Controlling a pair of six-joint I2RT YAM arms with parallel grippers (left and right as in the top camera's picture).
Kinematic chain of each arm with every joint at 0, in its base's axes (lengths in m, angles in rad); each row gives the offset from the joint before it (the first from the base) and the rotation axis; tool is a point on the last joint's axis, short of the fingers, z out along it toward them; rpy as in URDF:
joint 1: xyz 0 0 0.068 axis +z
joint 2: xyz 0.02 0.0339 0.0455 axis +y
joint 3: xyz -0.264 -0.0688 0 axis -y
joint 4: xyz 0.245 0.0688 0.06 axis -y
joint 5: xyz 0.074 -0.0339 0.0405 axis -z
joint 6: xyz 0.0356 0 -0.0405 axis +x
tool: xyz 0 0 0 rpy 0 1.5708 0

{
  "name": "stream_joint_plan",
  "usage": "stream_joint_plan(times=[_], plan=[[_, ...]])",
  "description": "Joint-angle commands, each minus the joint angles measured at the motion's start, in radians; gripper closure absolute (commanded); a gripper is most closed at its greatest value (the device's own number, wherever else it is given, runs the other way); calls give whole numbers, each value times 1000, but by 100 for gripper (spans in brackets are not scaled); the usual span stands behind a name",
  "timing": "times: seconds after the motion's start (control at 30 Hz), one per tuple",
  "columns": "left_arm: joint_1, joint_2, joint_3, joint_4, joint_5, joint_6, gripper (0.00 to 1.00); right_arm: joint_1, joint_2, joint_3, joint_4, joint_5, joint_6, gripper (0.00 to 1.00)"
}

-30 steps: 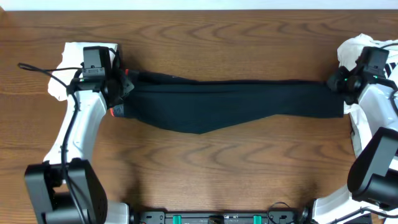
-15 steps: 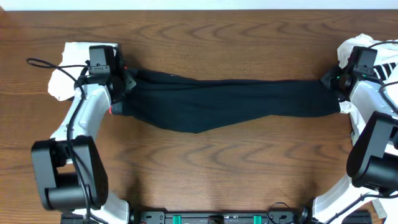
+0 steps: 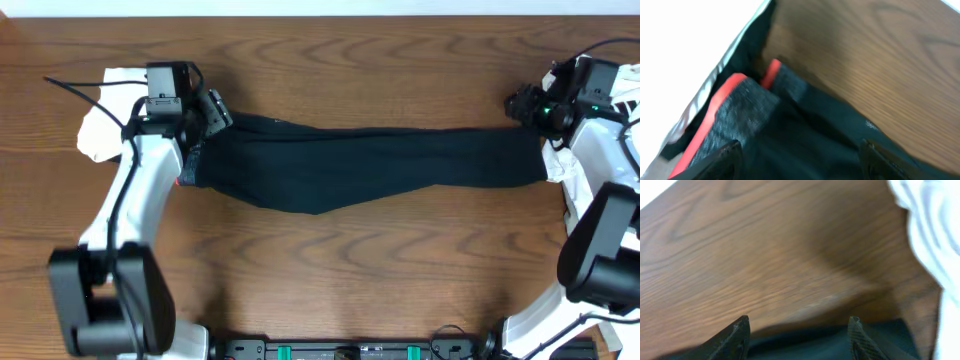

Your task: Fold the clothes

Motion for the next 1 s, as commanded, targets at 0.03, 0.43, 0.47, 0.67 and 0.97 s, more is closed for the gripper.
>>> stream_joint_plan(times=[0.03,0.43,0.47,0.67,0.97], plan=[[0,-61,31,-97,2,31,24,22,-60,26,-82,-109,-61,47],[0,94,6,-145,-2,33,91,48,-56,-93,-116,-106,-166,99],[0,111,6,-128,-8,33,91,51,-56,-105,-103,-106,-166,99],[0,195,6,-53,-24,40,91,53,-56,-191,27,-72,-165,99],[0,259,6,35,-45,77,91,54,-56,-362,277,78,-165,99]])
